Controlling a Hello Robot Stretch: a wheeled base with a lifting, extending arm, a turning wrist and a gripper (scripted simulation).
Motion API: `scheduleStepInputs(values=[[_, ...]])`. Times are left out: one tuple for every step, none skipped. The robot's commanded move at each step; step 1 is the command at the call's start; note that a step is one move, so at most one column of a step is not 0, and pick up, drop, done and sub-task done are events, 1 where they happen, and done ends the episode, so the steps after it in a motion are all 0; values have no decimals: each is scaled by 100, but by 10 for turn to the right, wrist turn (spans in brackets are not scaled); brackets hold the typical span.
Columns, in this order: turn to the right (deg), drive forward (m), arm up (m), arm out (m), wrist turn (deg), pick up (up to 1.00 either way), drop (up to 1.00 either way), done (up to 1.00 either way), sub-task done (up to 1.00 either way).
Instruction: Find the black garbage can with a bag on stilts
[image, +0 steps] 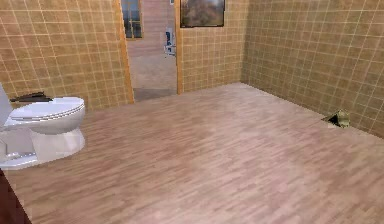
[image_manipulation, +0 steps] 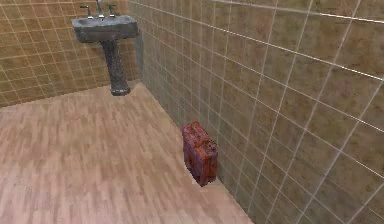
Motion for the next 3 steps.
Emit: scheduleStepInputs(values=[[-30, 0, 0, 0, 0, 0, 0, 0, 0], [0, 55, 0, 0, 0, 0, 0, 0, 0], [-450, 0, 0, 0, 0, 0, 0, 0, 0]])
